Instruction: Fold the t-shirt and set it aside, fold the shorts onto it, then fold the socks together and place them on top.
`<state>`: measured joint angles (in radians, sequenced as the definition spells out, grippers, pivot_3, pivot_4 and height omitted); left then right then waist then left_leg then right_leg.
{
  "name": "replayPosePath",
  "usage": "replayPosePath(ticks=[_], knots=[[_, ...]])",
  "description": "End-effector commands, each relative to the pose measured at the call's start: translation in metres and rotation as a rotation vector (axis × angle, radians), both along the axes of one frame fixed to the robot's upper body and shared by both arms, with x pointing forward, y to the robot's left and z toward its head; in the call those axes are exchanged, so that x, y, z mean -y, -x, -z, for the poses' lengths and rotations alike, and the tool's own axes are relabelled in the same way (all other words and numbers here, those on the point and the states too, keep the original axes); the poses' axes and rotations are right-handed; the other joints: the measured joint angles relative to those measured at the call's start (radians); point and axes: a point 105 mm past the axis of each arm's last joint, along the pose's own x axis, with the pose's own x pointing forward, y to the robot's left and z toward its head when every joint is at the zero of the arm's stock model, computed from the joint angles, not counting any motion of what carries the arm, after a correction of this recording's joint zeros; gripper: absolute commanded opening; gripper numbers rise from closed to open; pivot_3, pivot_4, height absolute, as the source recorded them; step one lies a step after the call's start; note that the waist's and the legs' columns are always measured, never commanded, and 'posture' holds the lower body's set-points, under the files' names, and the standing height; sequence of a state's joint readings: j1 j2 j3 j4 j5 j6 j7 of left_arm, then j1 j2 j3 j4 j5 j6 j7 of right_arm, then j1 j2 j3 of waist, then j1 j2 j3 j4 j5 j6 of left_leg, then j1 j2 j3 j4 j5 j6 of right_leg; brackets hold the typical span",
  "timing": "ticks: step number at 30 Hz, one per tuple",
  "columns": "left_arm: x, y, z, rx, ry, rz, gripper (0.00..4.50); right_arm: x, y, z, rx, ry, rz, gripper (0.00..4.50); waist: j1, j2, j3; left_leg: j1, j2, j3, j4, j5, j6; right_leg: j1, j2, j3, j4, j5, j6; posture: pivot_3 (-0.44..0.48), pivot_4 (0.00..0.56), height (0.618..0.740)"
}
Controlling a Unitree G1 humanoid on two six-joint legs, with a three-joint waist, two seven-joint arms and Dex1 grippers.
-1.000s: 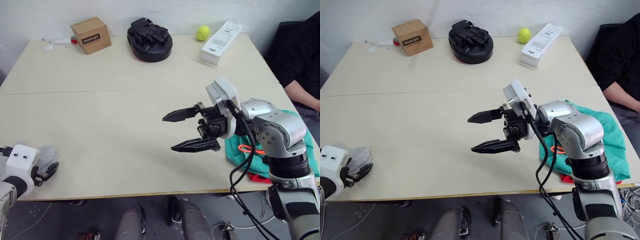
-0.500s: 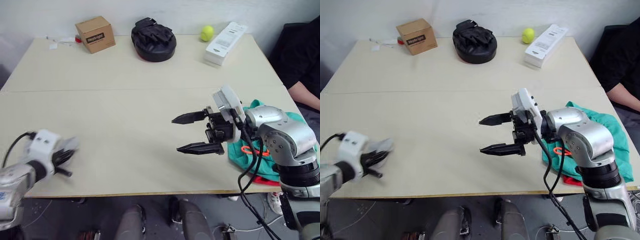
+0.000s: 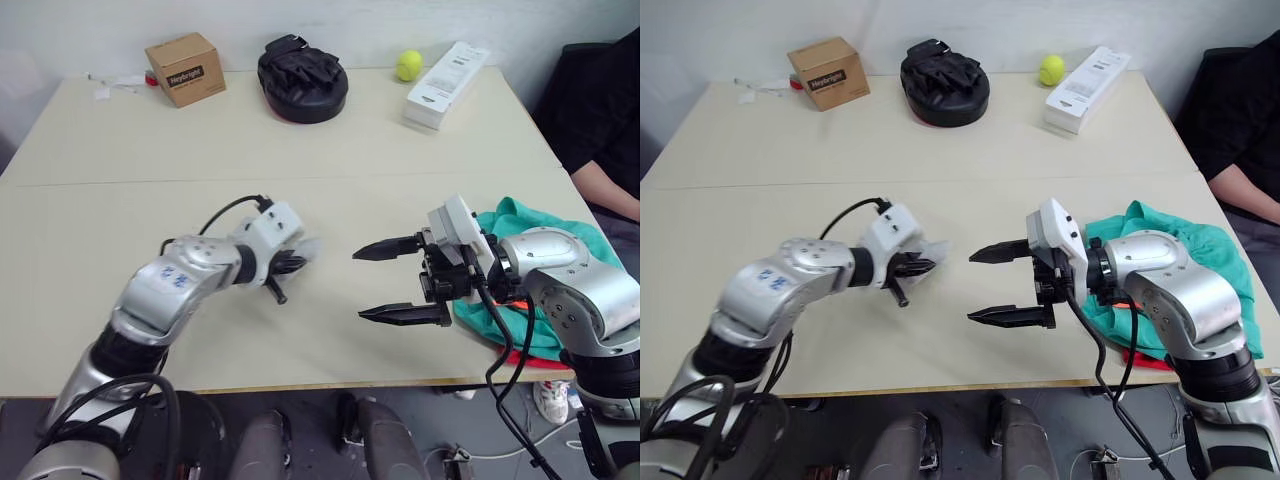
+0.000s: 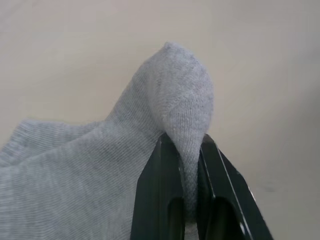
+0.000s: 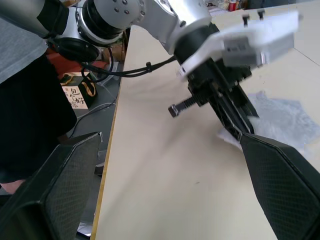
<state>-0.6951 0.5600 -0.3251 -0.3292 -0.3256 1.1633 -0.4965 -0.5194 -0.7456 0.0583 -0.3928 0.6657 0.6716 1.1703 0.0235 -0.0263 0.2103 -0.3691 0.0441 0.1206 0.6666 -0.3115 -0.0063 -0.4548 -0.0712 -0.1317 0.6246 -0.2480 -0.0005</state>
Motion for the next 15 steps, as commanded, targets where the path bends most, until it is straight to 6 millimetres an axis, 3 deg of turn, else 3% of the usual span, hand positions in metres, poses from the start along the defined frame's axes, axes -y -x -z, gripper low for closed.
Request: replayPosePath(ticks=[1,3,6,11,15], knots=[[0.021,0.004,0.001,-0.033,0.006,0.049,0.07,0.004,-0.001,-0.002,0.083,0.029,0.037,4.5,0.001,0.0,0.0,0.0,0.0,0.0,0.0,0.0,0.0,0.0,0.0,0.0,0.0,0.0,0.0,0.0,0.15,0.74],[0.027,0.006,0.003,-0.064,0.018,0.056,0.07,0.006,-0.004,0.002,0.088,0.04,0.071,4.5,-0.002,-0.001,0.0,0.0,0.0,0.0,0.0,0.0,0.0,0.0,0.0,0.001,0.0,0.0,0.0,0.0,0.15,0.74],[0.031,0.013,-0.006,-0.096,0.083,0.081,0.82,0.007,-0.004,0.006,0.096,0.049,0.09,4.5,-0.002,-0.001,0.0,0.0,0.0,0.0,0.0,0.001,-0.001,0.0,0.001,0.001,0.001,0.0,0.0,0.0,0.15,0.74],[0.024,0.017,-0.043,-0.051,0.194,0.123,2.41,0.006,-0.009,0.012,0.121,0.067,0.127,4.5,-0.003,-0.001,0.0,0.0,0.0,-0.001,0.0,0.002,-0.002,0.0,0.001,0.001,0.001,0.0,0.0,0.0,0.15,0.74],[0.003,0.019,-0.078,0.051,0.242,0.171,3.73,0.003,-0.014,0.018,0.178,0.105,0.14,4.5,-0.005,-0.001,0.0,0.0,0.0,-0.001,0.0,0.003,-0.002,0.0,0.001,0.001,0.002,0.0,0.0,0.0,0.15,0.74]])
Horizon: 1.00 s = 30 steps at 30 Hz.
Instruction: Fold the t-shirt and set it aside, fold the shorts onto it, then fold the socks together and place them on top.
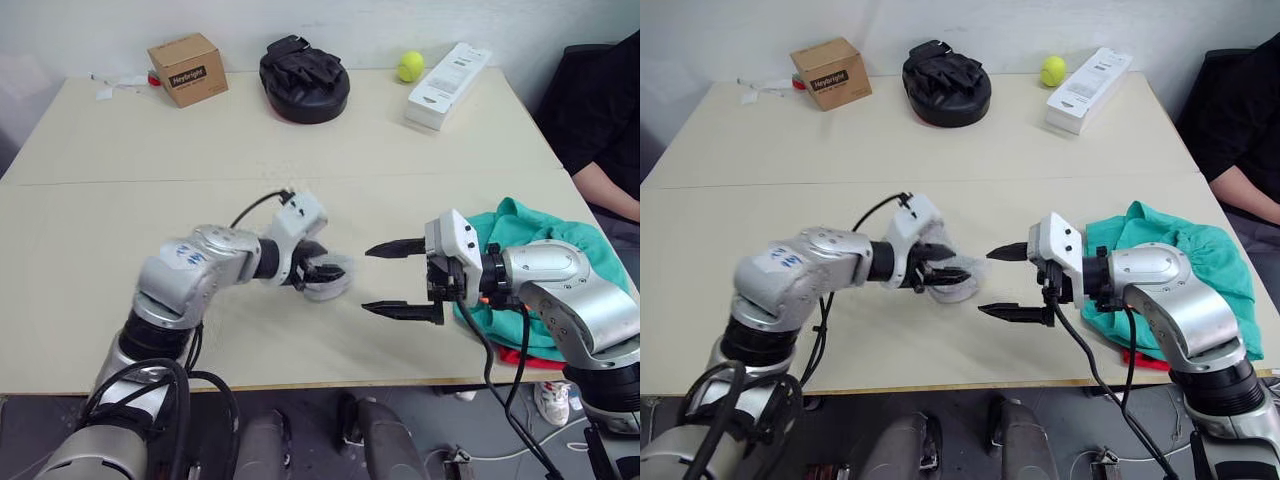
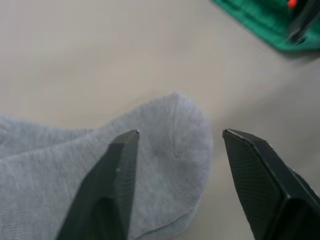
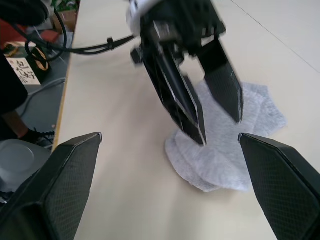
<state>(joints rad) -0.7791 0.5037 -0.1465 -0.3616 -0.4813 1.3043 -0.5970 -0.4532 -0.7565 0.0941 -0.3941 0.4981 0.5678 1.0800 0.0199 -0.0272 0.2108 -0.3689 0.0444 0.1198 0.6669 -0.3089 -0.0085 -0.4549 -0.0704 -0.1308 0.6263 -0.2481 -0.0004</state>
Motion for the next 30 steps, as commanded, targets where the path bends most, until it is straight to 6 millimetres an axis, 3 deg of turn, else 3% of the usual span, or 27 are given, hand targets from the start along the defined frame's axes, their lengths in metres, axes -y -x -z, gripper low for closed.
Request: replayPosePath(ticks=[1,3,6,12,16,29,30], knots=[[-0.019,0.005,-0.037,0.157,0.026,0.065,4.04,-0.006,0.002,0.0,0.088,0.035,-0.021,4.5,-0.003,0.0,0.0,0.001,0.0,0.0,0.0,0.0,0.0,0.0,0.0,0.0,0.0,0.0,0.0,0.0,0.15,0.74],[-0.038,0.006,-0.034,0.228,-0.062,0.122,4.45,-0.009,0.004,0.005,0.116,0.06,-0.04,4.5,-0.005,0.0,0.0,0.001,0.0,0.0,-0.001,0.001,-0.002,0.0,0.001,0.0,0.0,0.0,0.0,0.0,0.15,0.74],[-0.062,0.007,-0.012,0.323,-0.273,0.249,4.45,-0.015,0.005,0.01,0.163,0.084,-0.063,4.5,-0.008,0.0,0.0,0.001,0.001,0.001,-0.001,0.001,-0.003,0.0,0.001,0.0,0.0,-0.001,-0.001,0.0,0.15,0.74],[-0.095,-0.018,0.032,0.425,-0.543,0.379,4.45,-0.033,-0.001,0.027,0.32,0.15,-0.105,4.5,0.004,0.0,0.0,-0.001,0.001,0.001,0.0,0.0,-0.001,-0.001,0.002,0.0,-0.001,-0.001,-0.002,0.0,0.15,0.74],[-0.099,-0.034,0.045,0.476,-0.607,0.434,4.45,-0.041,-0.007,0.039,0.382,0.188,-0.12,4.5,0.005,0.0,0.0,-0.001,0.001,0.002,0.002,-0.001,0.002,-0.001,0.002,0.0,-0.001,-0.001,-0.001,0.0,0.15,0.74],[-0.083,-0.063,0.052,0.533,-0.587,0.444,4.45,-0.051,-0.035,0.057,0.477,0.254,-0.057,4.5,0.006,-0.001,-0.001,-0.001,0.002,0.001,0.013,-0.003,0.006,0.003,0.001,-0.001,0.003,0.0,0.0,0.0,0.15,0.74],[-0.082,-0.064,0.053,0.532,-0.585,0.441,4.05,-0.051,-0.038,0.059,0.484,0.266,-0.054,4.5,0.006,-0.001,-0.001,-0.001,0.002,0.001,0.013,-0.004,0.006,0.004,0.001,-0.002,0.002,0.0,0.0,0.0,0.15,0.74]])
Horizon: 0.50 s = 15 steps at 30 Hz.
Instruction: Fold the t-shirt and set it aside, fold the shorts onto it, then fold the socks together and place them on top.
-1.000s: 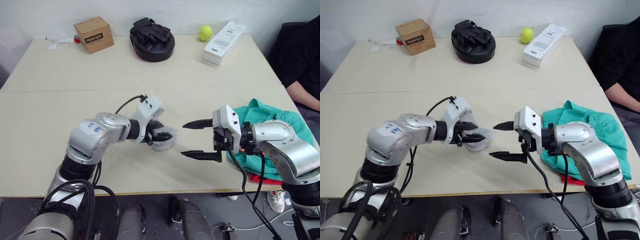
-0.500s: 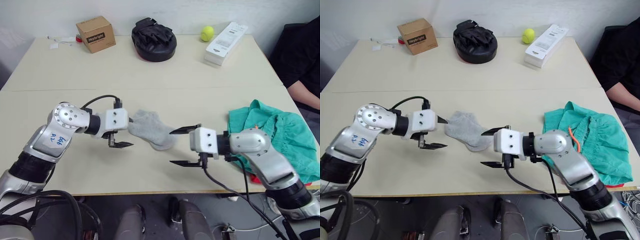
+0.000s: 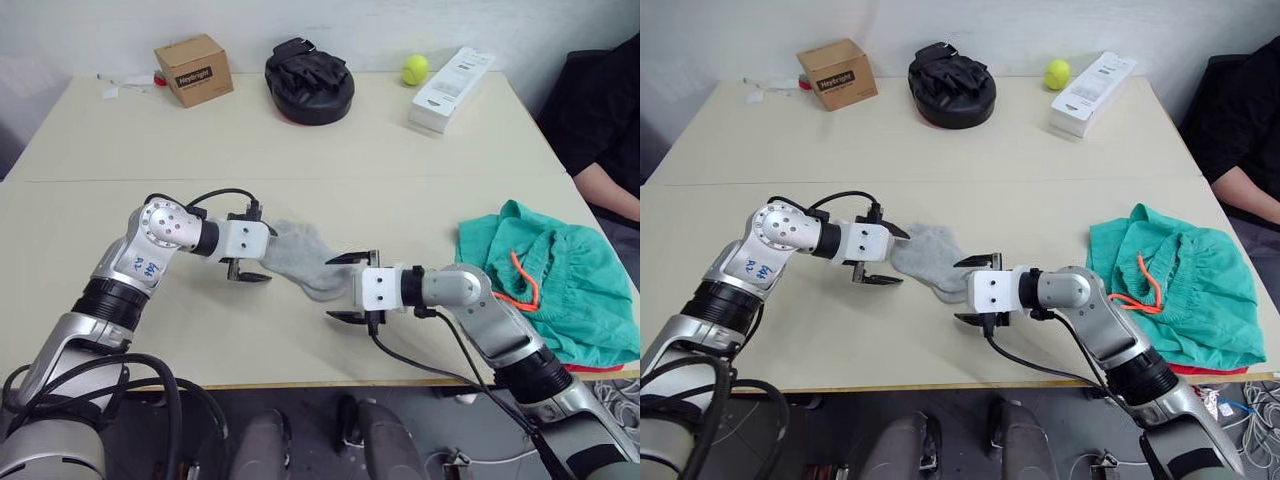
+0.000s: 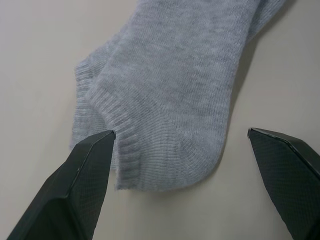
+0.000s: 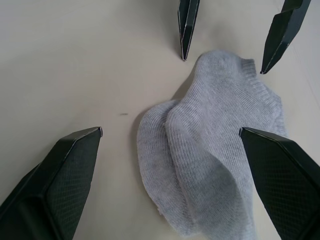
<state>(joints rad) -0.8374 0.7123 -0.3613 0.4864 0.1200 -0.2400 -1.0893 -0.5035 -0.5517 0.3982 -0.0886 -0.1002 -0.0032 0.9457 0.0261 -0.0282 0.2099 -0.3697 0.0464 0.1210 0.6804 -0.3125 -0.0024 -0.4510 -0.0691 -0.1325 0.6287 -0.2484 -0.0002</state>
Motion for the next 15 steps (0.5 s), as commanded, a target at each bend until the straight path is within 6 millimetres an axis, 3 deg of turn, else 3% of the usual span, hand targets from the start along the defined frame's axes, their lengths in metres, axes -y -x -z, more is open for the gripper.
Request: replayPosePath(ticks=[1,3,13,15], knots=[[0.001,-0.008,0.005,0.013,-0.015,-0.025,3.9,-0.003,-0.006,-0.001,0.057,0.021,0.0,4.32,0.0,0.0,0.0,0.0,0.0,0.0,0.0,0.0,0.0,0.0,0.0,0.0,0.0,0.0,0.0,0.0,0.15,0.74],[0.001,-0.011,0.006,0.018,-0.016,-0.032,3.3,-0.003,-0.01,0.002,0.051,0.022,0.017,3.88,-0.001,0.0,0.0,0.0,0.0,0.0,0.001,-0.001,0.001,0.001,-0.001,0.0,0.0,0.001,0.001,0.0,0.15,0.74],[0.005,-0.003,0.004,-0.01,0.003,0.002,0.01,-0.002,-0.009,0.003,0.043,0.027,0.002,0.23,-0.006,0.0,0.0,0.001,0.0,0.0,0.001,-0.001,0.001,0.001,0.0,0.0,0.0,0.001,0.001,0.0,0.15,0.74],[0.005,-0.001,0.006,-0.02,0.002,0.004,0.0,-0.002,-0.008,0.004,0.043,0.03,-0.003,0.03,-0.006,0.0,0.0,0.001,0.0,0.0,0.001,-0.001,0.001,0.001,0.0,0.0,0.0,0.001,0.001,0.0,0.15,0.74]])
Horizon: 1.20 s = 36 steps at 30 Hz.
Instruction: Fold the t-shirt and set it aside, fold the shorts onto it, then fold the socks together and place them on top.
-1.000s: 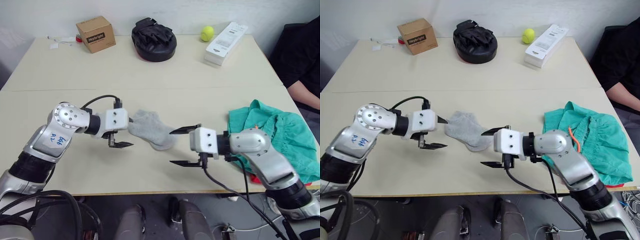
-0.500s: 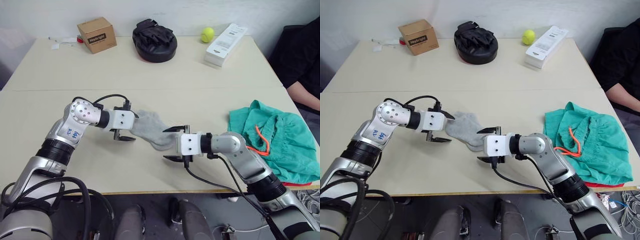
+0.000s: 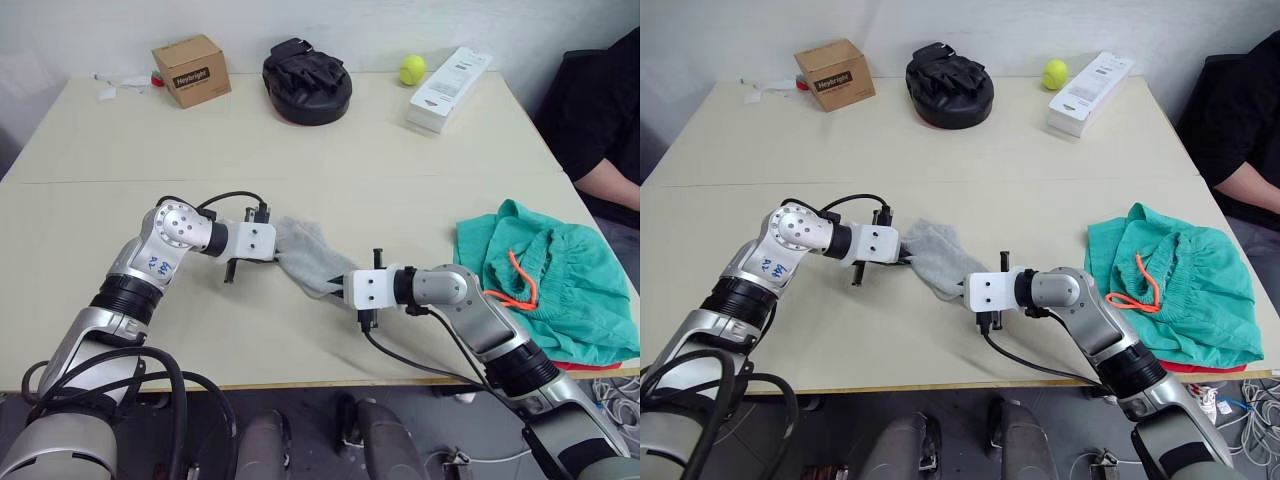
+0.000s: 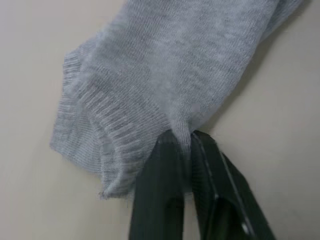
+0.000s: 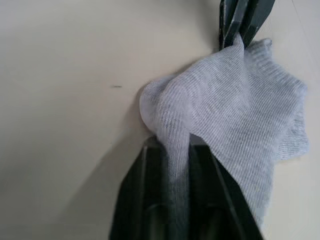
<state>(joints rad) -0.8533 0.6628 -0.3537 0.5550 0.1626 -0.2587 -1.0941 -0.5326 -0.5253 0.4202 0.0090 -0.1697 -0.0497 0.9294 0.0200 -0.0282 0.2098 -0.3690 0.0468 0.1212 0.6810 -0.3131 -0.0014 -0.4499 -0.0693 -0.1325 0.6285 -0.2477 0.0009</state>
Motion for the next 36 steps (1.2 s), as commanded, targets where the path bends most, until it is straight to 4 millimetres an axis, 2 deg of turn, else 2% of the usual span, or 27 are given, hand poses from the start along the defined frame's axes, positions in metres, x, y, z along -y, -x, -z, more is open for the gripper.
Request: replayPosePath(ticks=[1,6,14,19,23,26,30,33,36], knots=[[0.001,0.005,-0.002,-0.006,0.007,0.009,0.0,-0.001,0.004,-0.008,0.03,-0.018,-0.031,0.03,0.0,0.0,0.0,0.0,0.0,0.0,0.0,0.0,0.0,0.0,0.0,0.0,0.0,0.0,0.0,0.0,0.15,0.74],[0.003,0.033,-0.001,-0.107,0.005,0.056,0.0,0.003,0.013,-0.011,0.077,0.006,-0.134,0.03,-0.008,0.0,0.0,0.0,0.0,0.0,0.0,-0.001,0.001,0.0,0.0,0.0,0.0,0.0,0.0,0.0,0.15,0.74],[-0.002,0.079,-0.003,-0.191,-0.01,0.067,0.0,0.019,0.04,-0.012,0.089,0.024,-0.353,0.03,-0.023,0.0,0.0,0.0,0.001,0.0,0.0,-0.002,0.0,0.0,0.001,0.001,-0.001,-0.001,0.001,0.0,0.15,0.74],[-0.001,0.088,0.0,-0.192,0.003,0.03,0.0,0.034,0.039,-0.002,0.096,0.074,-0.366,0.03,-0.02,0.0,0.0,0.001,0.001,0.0,0.0,-0.002,0.001,0.0,0.001,0.002,-0.001,-0.001,0.001,0.0,0.15,0.74],[0.003,0.087,0.003,-0.171,0.038,-0.018,0.0,0.035,0.034,-0.003,0.065,0.049,-0.333,0.03,-0.02,0.0,0.0,0.001,0.0,0.0,0.0,-0.002,0.001,0.0,0.001,0.002,-0.001,-0.001,0.001,0.0,0.15,0.74],[0.006,0.086,0.004,-0.168,0.052,-0.032,0.0,0.036,0.033,-0.004,0.041,0.035,-0.313,0.8,-0.02,0.0,0.0,0.001,0.001,0.0,0.0,-0.002,0.001,0.0,0.001,0.002,-0.001,-0.001,0.001,0.0,0.15,0.74],[0.007,0.084,0.004,-0.165,0.053,-0.034,0.0,0.041,0.038,-0.011,0.048,0.032,-0.306,2.22,-0.02,0.0,0.0,0.001,0.001,0.0,0.0,-0.002,0.001,0.0,0.001,0.002,-0.001,-0.001,0.001,0.0,0.15,0.74],[0.004,0.082,0.002,-0.161,0.048,-0.034,0.0,0.048,0.047,-0.021,-0.005,-0.002,-0.287,2.22,-0.018,0.0,0.0,0.0,0.001,0.0,0.0,-0.002,0.001,0.0,0.001,0.002,-0.001,-0.001,0.001,0.0,0.15,0.74],[0.001,0.079,0.002,-0.156,0.043,-0.035,0.0,0.051,0.048,-0.027,-0.028,-0.023,-0.245,2.22,-0.016,0.0,0.0,0.001,0.001,0.0,0.0,-0.002,0.001,0.001,0.0,0.002,-0.001,-0.001,0.001,0.0,0.15,0.74]])
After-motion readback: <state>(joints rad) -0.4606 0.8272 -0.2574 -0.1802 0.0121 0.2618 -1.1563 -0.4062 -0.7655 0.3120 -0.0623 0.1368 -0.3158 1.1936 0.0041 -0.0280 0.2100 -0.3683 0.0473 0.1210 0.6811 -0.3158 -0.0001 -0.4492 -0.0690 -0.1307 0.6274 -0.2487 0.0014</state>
